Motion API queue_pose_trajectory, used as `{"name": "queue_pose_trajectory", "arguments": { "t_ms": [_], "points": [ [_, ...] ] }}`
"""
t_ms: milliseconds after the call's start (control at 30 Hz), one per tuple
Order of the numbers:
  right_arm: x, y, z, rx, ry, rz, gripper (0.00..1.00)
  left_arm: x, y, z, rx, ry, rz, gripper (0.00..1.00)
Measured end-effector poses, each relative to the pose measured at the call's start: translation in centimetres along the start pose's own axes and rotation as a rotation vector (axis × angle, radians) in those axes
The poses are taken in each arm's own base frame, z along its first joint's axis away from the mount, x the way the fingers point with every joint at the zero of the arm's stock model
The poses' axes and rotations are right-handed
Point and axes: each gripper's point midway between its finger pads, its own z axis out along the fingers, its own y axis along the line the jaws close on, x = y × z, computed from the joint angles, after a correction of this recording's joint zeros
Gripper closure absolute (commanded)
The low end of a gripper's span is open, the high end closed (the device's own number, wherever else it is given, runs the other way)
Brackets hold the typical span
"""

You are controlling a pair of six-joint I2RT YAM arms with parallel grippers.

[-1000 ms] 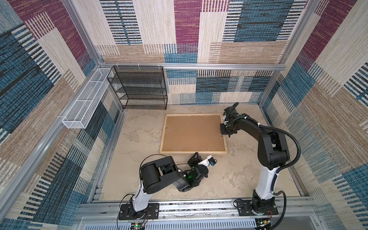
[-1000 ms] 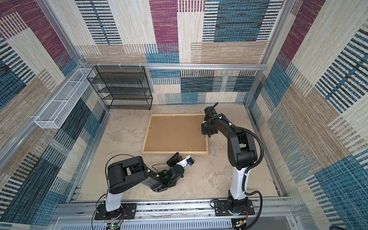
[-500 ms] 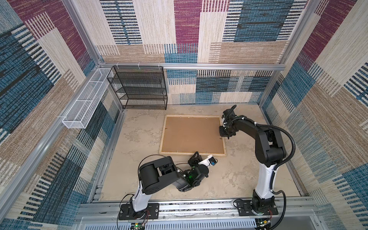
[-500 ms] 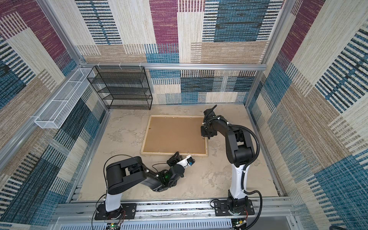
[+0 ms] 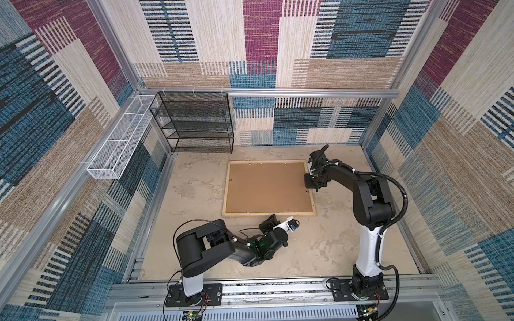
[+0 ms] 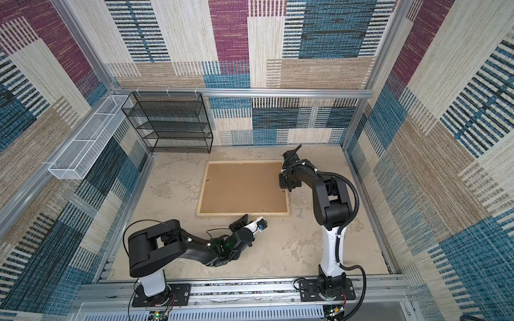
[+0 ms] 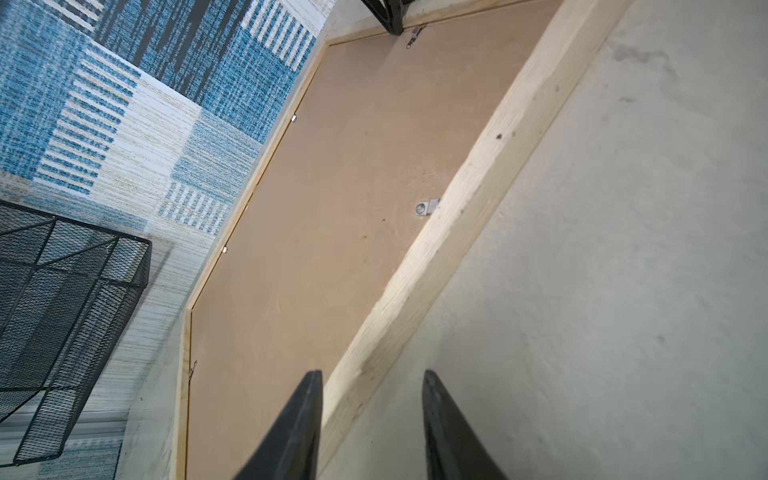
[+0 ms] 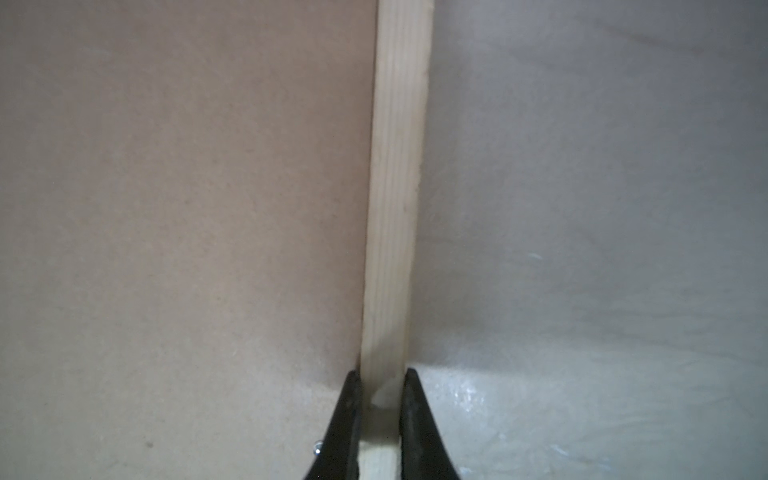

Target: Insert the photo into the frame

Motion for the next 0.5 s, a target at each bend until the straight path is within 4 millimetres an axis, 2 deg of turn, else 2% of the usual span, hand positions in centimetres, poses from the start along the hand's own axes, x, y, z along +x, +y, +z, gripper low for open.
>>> {"name": "queue_pose_trajectory", "arguments": {
  "t_ms": [100, 267, 500],
  "points": [
    [0.3, -0.2, -1.2, 0.015, 0.018, -0.002, 0.95, 0.0, 0.0, 0.1, 0.002, 0.001, 0.0, 0.53],
    [-0.8, -0.1, -4.1, 0.026, -0.022, -0.019, 0.96, 0.1, -0.2, 0.2, 0.003, 0.002, 0.008, 0.5],
    [-0.7, -0.2, -6.1, 0.032, -0.034, -0.02, 0.96, -0.4, -0.2, 1.0, -0.045, -0.008, 0.029, 0.48]
  ]
}}
